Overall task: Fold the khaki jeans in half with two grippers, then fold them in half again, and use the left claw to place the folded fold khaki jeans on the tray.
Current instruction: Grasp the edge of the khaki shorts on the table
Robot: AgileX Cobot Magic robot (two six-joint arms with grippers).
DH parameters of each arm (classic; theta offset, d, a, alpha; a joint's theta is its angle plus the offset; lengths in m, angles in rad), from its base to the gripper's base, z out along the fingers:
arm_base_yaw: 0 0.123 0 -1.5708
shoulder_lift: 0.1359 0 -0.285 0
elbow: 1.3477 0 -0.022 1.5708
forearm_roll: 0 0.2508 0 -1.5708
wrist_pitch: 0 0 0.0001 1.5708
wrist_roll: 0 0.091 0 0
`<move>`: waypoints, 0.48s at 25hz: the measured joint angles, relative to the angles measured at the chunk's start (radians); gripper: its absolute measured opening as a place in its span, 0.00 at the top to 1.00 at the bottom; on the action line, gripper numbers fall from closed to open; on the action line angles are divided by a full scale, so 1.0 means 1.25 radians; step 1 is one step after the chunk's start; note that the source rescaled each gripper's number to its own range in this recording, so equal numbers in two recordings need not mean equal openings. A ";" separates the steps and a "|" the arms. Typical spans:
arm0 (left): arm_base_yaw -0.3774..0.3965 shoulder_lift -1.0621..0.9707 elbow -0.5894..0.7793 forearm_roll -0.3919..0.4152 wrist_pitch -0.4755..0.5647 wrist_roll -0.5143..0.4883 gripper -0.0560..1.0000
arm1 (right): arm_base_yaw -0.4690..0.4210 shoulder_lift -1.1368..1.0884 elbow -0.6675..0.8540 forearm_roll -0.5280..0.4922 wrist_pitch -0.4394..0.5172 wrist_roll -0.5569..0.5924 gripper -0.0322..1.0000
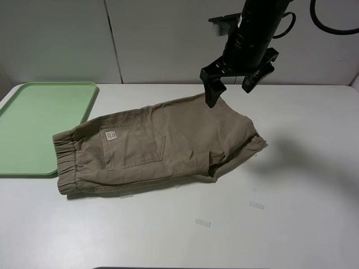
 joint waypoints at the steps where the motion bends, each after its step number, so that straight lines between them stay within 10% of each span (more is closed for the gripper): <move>1: 0.000 0.000 0.000 -0.007 0.001 0.007 0.10 | 0.000 0.000 0.000 0.000 0.000 0.000 0.00; 12: 0.000 0.000 0.000 -0.015 0.001 0.024 0.10 | 0.000 0.000 0.000 -0.005 -0.001 0.000 0.00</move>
